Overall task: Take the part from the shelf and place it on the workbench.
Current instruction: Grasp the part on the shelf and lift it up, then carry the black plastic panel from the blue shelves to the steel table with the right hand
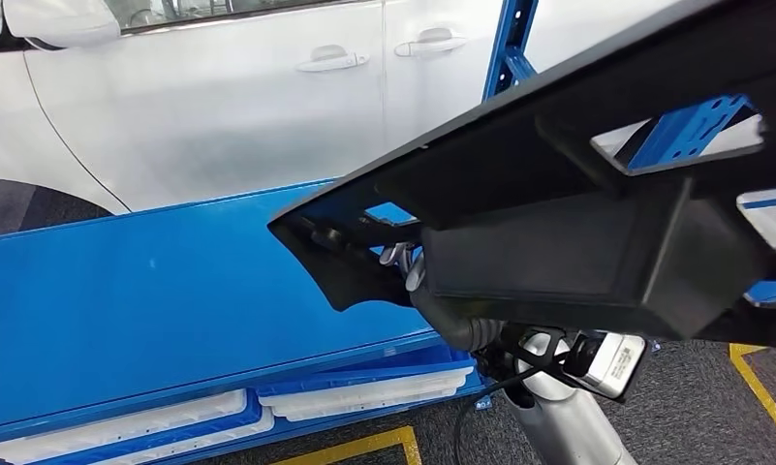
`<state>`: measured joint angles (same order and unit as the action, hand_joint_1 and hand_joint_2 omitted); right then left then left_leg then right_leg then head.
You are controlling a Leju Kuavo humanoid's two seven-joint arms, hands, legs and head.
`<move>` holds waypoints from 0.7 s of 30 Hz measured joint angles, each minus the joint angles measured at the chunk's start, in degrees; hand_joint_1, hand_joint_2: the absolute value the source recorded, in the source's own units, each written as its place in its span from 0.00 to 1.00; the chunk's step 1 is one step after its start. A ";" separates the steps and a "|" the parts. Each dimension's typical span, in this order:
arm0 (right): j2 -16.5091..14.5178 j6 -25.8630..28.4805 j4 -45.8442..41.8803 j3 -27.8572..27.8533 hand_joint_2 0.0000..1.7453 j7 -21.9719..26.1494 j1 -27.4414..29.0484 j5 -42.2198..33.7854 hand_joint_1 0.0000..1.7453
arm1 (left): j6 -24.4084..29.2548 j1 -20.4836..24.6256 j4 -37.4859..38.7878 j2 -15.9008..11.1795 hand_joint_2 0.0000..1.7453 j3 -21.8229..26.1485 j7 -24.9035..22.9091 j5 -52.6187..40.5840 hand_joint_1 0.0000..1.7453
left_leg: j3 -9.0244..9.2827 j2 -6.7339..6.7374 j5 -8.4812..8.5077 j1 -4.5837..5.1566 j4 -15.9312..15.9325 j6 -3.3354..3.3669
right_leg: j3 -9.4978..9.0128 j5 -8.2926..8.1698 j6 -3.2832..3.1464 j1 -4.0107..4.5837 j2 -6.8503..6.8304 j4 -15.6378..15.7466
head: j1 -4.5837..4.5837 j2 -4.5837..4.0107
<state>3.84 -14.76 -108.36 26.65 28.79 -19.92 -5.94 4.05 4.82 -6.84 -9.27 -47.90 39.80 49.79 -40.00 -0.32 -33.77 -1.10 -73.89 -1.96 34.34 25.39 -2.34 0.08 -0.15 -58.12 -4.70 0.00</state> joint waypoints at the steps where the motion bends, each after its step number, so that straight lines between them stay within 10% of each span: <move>1: 0.12 -0.08 -0.13 0.02 1.00 -0.19 0.12 -0.09 1.00 | 0.10 0.00 0.00 0.00 1.00 0.06 0.00 0.00 0.00 | 0.20 0.00 0.71 0.01 0.21 0.07 | 0.00 0.00 -0.04 0.09 0.01 -0.12 | 0.00 0.00; 5: 0.56 -0.22 -0.63 0.03 1.00 -0.80 0.34 -0.24 1.00 | 0.77 0.06 0.00 -0.06 1.00 0.46 0.00 -0.01 0.00 | 6.86 0.00 6.81 0.42 13.47 1.23 | 0.14 0.05 0.24 0.44 0.17 -0.68 | 0.00 0.00; 9: 1.31 -0.62 -0.55 0.05 1.00 -0.54 1.44 -0.26 1.00 | 0.80 -0.08 0.00 0.10 1.00 1.02 -0.04 0.00 0.00 | 7.41 -0.03 7.95 0.68 15.83 2.21 | 0.56 -0.24 1.44 0.33 0.20 -0.82 | 0.00 0.00; 14: 2.23 -1.06 0.73 0.40 1.00 0.62 4.68 1.10 1.00 | 1.01 -0.13 0.00 0.76 1.00 1.23 -0.84 0.00 0.00 | 6.15 0.17 9.61 0.43 16.59 3.37 | 4.78 8.64 2.98 -0.33 0.25 -12.79 | 0.02 0.00; 16: 2.68 -1.12 1.84 1.20 1.00 0.30 5.89 1.54 1.00 | 0.86 -0.18 0.00 0.91 1.00 1.22 -1.61 0.00 0.00 | 5.23 0.17 10.15 0.47 16.38 3.26 | 5.04 9.63 3.37 -0.76 0.22 -15.82 | 0.02 0.00; 21: 3.13 -1.11 4.96 4.77 1.00 -3.74 5.59 1.03 1.00 | 0.62 -0.03 0.00 1.14 1.00 1.22 -3.14 0.00 0.00 | 3.56 0.08 11.38 0.47 15.52 2.03 | -4.84 4.73 3.07 -1.11 0.31 -1.11 | 0.01 0.00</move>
<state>6.96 -15.87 -103.40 31.43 25.05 -14.33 -4.91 4.67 4.79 -6.84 -8.13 -46.69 36.67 49.79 -36.44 -0.24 -22.39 -0.63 -58.37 0.06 29.50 30.12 0.73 -1.03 0.15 -59.23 -4.69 0.00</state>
